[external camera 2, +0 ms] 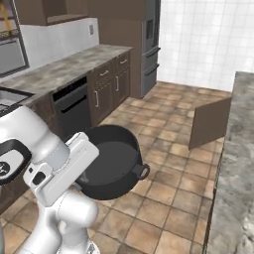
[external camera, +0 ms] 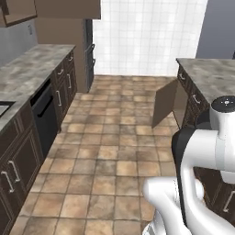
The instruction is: Pick the kettle from the cabinet and place it on a stove burner. Then pick the pot from the counter and place it on another stove burner. Finally, turn both burners on.
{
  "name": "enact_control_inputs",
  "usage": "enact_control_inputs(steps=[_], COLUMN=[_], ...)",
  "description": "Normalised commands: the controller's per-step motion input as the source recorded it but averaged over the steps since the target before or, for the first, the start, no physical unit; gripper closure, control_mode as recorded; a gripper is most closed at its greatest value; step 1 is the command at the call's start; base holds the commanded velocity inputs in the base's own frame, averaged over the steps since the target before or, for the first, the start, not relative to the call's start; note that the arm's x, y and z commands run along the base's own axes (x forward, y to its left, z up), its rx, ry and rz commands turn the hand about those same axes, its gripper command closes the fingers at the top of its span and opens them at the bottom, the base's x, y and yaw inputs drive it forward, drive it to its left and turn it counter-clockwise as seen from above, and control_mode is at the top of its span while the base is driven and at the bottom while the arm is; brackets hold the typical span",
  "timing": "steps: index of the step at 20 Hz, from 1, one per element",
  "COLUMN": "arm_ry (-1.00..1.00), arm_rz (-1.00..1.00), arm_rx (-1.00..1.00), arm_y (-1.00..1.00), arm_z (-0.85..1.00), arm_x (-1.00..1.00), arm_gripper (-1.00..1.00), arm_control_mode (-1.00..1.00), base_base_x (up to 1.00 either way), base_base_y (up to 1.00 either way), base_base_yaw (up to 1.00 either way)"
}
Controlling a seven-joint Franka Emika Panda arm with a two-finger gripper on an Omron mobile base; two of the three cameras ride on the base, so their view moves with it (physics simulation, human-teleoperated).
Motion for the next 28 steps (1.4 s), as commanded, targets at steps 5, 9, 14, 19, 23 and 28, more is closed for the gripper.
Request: enact_control_inputs(steps=[5,9,14,19,23,28], arm_ry=[0.0,0.0,0.0,0.0,0.0,0.0], arm_rz=[0.0,0.0,0.0,0.0,0.0,0.0], arm_rx=[0.0,0.0,0.0,0.0,0.0,0.0], arm_y=[0.0,0.0,0.0,0.0,0.0,0.0], arm_z=[0.0,0.0,0.0,0.0,0.0,0.0], arm_x=[0.0,0.0,0.0,0.0,0.0,0.0], arm_gripper=[1.0,1.0,1.0,1.0,1.0,1.0], arm_control_mode=[1.0,1.0,1.0,1.0,1.0,1.0], base_base_x=[-0.98,-1.0,-1.0,-0.96,-0.22,0.0], base_base_y=[0.26,0.23,0.23,0.11,-0.32,-0.65], base_base_yaw=[-0.23,-0.23,-0.23,-0.24,-0.23,-0.17])
